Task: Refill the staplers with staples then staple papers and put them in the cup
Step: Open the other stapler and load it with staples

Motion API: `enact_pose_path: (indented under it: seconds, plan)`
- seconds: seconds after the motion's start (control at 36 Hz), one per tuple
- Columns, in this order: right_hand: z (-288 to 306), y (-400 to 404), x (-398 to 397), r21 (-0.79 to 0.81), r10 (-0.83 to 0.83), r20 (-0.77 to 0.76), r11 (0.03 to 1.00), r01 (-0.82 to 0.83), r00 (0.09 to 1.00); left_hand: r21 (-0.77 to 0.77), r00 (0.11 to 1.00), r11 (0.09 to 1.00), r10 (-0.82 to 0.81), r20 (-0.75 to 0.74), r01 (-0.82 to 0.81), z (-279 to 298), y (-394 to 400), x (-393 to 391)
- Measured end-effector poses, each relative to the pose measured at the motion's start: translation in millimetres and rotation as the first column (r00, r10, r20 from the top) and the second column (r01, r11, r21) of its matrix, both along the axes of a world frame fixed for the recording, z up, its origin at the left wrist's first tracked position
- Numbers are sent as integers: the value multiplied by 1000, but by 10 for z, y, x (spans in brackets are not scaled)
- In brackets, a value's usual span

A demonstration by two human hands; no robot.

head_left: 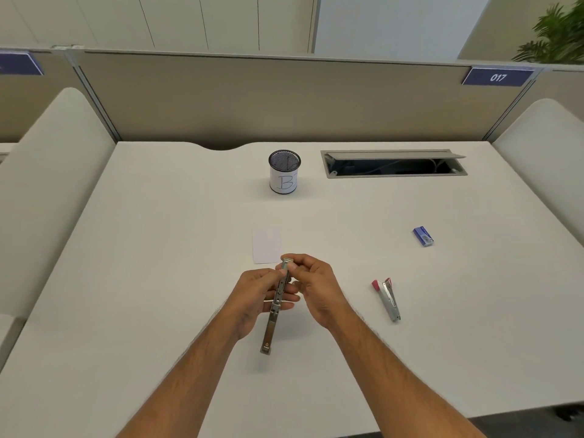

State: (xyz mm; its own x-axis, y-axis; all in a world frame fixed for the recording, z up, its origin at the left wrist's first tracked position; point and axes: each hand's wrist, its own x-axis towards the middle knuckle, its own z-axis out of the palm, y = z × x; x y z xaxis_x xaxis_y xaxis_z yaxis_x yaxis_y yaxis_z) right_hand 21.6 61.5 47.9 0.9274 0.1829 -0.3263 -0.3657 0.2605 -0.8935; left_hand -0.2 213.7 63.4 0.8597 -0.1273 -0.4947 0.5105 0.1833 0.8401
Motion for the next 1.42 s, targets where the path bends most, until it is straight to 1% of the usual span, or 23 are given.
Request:
enact_pose_path:
  seconds: [0.11,0.44,0.56,0.64,0.72,0.86,1.03,1.17,1.22,1.42]
  plan:
    - [-9,20,1,-7,0,1,1000,0,1000,-13,1000,1000,7,-22,-8,-6,-2,7]
    - [-71,104,-10,-30,-89,-66,996,88,994,-124,976,991,30,-216,-58,-14,-36,41]
    - [-91,116,-17,-52,-131,-91,991,127,987,-144,966,987,34,-255,-73,14,-75,61]
    - [-88,125,-20,-81,-137,-70,988,131,988,-136,975,989,33,-220,-64,22,-69,68]
    - [-71,113,-24,-138,-127,-21,983,123,992,-129,980,987,65,-190,-91,-9,-61,69]
    - [-57,107,-18,-214,-152,6,965,150,988,-182,989,982,15,-145,-42,3,-66,38]
    - [-83,127,12,-236,-201,13,951,198,979,-189,992,982,3,-123,-26,-33,-52,34]
    - [-61,107,36,-243,-243,50,938,248,969,-298,995,954,-3,-103,-28,-31,-6,4]
    - [-44,72,63,-262,-259,70,927,268,963,-326,994,944,22,-112,-57,-39,11,-3]
    - [32,4,118,-268,-208,152,932,243,966,-291,996,954,57,-71,-75,-92,6,-9]
